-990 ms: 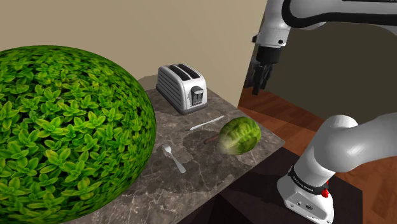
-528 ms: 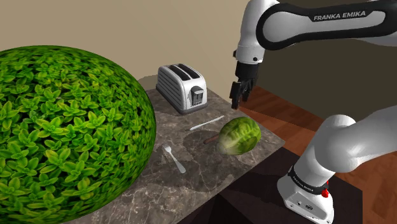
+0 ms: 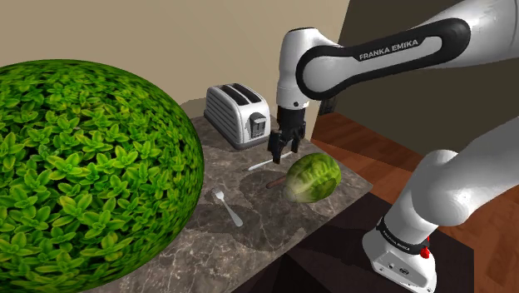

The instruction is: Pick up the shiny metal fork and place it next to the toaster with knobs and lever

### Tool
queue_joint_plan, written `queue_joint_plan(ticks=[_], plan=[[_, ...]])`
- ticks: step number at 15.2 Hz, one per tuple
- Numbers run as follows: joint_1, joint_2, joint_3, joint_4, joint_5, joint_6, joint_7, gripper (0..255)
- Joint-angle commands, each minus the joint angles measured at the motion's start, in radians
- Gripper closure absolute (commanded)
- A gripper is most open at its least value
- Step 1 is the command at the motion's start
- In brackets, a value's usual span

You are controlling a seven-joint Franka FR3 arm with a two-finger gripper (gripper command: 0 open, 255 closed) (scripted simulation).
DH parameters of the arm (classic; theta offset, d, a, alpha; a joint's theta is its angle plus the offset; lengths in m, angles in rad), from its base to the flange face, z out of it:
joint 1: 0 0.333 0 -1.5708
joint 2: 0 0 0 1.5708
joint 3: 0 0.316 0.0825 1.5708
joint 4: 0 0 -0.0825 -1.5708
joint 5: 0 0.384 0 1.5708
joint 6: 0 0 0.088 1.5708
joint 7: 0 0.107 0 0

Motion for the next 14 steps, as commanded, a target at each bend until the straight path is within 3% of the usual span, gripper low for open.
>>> queue_joint_plan(ticks=[1,7,14], plan=[[0.004,0.064,0.034,0.013,0.001,0.054,0.049,0],[0.009,0.298,0.117,0.104,-0.055,0.195,0.210,0],[0.053,0.596,0.148,0.272,-0.198,0.302,0.421,0]])
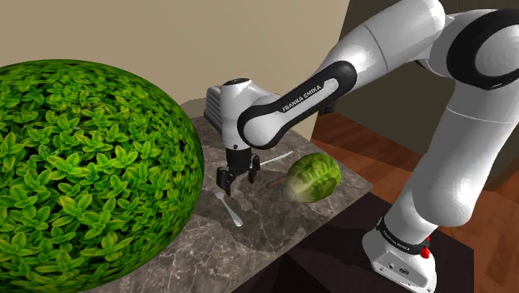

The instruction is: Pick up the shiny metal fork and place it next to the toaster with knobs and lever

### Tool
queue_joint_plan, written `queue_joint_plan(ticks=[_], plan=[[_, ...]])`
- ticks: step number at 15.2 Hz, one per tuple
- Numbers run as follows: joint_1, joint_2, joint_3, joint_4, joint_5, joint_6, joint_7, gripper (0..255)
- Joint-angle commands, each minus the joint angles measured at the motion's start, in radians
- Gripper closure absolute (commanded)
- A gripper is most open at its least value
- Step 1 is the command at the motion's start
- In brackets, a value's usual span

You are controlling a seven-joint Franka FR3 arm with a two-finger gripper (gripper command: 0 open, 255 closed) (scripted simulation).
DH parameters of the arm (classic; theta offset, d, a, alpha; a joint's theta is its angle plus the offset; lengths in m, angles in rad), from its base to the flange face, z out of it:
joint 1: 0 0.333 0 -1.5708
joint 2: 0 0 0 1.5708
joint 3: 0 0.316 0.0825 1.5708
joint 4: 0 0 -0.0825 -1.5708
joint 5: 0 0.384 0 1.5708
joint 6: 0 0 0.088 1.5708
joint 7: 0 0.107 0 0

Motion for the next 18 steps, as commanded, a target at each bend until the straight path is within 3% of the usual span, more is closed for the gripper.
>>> queue_joint_plan(ticks=[1,4,12,18], plan=[[0.023,0.089,-0.002,0.058,-0.046,0.023,0.064,0],[0.058,0.194,-0.018,0.138,-0.096,0.037,0.129,0],[0.076,0.257,-0.033,0.109,-0.125,0.126,0.149,0],[0.076,0.257,-0.033,0.109,-0.125,0.126,0.149,0]])
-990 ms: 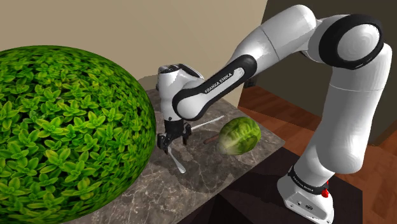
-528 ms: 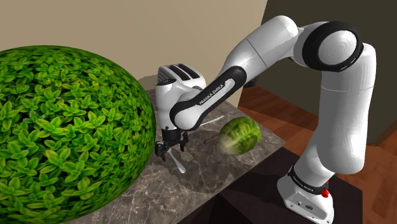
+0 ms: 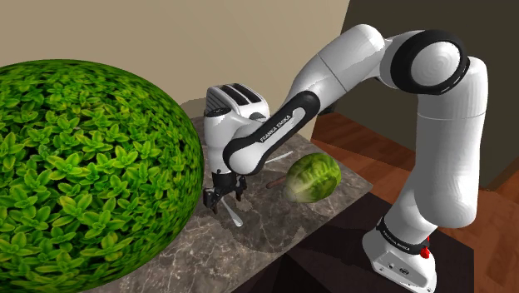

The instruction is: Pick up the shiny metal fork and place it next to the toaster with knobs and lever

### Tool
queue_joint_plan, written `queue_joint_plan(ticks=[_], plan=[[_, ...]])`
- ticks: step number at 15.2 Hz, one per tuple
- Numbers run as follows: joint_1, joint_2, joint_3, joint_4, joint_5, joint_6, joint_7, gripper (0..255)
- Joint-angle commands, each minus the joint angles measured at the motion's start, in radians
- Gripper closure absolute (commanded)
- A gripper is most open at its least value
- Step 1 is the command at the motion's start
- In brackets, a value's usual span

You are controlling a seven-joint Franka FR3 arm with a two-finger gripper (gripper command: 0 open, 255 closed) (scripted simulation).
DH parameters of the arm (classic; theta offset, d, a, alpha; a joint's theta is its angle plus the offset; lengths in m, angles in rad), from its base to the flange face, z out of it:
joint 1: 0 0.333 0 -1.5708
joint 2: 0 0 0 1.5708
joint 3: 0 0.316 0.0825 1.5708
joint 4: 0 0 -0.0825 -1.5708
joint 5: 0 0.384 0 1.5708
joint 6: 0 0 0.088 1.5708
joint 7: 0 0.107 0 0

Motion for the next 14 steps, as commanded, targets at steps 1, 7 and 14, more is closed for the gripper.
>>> queue_joint_plan(ticks=[1,7,14], plan=[[0.000,0.000,0.000,0.000,0.000,0.000,0.000,0],[0.000,0.000,0.000,0.000,0.000,0.000,0.000,255],[-0.007,-0.030,0.008,0.003,0.014,-0.032,-0.006,255]])
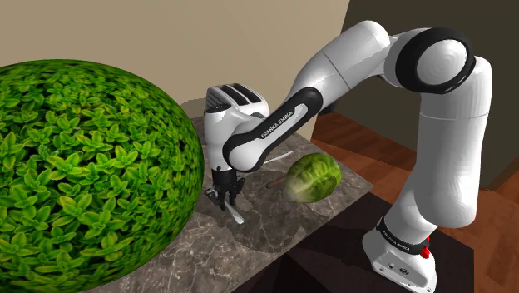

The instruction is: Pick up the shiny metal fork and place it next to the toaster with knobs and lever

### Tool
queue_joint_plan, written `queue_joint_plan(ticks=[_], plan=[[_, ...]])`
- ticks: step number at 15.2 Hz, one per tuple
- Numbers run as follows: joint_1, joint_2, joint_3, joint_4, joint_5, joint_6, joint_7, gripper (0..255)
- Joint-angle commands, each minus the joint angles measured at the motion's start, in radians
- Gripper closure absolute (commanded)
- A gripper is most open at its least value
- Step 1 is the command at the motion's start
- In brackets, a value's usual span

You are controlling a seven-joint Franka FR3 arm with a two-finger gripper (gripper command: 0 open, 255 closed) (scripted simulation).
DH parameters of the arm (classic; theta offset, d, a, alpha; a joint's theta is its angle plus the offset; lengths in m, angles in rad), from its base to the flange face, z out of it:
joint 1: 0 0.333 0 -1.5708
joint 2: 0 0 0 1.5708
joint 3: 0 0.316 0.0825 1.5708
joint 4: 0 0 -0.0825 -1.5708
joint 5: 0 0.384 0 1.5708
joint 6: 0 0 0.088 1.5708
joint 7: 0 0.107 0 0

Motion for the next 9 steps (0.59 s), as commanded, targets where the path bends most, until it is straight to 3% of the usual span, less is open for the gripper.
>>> queue_joint_plan(ticks=[1,9], plan=[[-0.004,-0.017,0.004,0.003,0.008,-0.019,-0.004,255],[-0.018,-0.091,0.021,0.024,0.042,-0.109,-0.020,255]])
